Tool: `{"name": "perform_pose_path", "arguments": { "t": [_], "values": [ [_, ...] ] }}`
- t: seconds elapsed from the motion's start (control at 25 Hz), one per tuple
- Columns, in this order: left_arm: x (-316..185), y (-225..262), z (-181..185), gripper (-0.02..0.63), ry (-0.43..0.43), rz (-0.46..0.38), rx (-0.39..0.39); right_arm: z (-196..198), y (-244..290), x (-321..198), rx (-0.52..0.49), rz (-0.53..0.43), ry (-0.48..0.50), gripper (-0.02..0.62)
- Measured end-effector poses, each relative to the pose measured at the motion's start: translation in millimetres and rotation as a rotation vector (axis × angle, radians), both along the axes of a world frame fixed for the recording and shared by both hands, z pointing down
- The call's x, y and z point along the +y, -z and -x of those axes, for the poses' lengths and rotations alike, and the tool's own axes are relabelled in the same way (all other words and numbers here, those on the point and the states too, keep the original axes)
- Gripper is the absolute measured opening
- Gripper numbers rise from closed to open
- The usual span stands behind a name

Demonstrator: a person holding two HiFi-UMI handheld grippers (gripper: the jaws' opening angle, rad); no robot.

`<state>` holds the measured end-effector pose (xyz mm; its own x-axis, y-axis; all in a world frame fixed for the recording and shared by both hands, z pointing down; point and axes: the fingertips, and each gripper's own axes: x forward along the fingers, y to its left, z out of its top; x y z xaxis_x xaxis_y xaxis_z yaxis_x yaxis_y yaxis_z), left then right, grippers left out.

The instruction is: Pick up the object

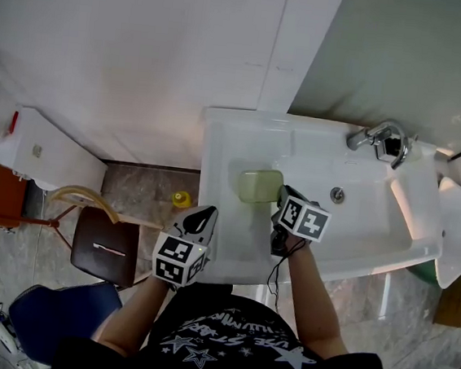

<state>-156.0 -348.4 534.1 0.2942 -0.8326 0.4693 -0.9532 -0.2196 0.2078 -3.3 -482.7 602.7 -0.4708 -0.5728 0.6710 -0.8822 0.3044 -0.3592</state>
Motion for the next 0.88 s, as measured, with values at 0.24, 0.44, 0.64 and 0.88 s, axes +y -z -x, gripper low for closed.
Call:
{"name": "perform_pose_path", "arguments": {
  "t": [0.24, 0.44, 0.64, 0.88],
  "values": [
    [28, 15, -23, 0.015, -0.010, -0.027, -0.012, -29, 30, 33, -0.042, -0.043, -0.024, 0.037],
    [54, 26, -44, 0.015, -0.024, -0.054, -0.024, -56, 49, 68, -0.073, -0.073, -0.046, 0.037],
    [89, 34, -69, 0.015, -0.040, -0.077, -0.032, -86, 64, 111, -0.099, -0.101, -0.065, 0.037],
    [138, 43, -98, 0.015, -0.045, -0.088, -0.045, -118, 76, 166, -0.120, -0.124, -0.078, 0.037]
  ]
}}
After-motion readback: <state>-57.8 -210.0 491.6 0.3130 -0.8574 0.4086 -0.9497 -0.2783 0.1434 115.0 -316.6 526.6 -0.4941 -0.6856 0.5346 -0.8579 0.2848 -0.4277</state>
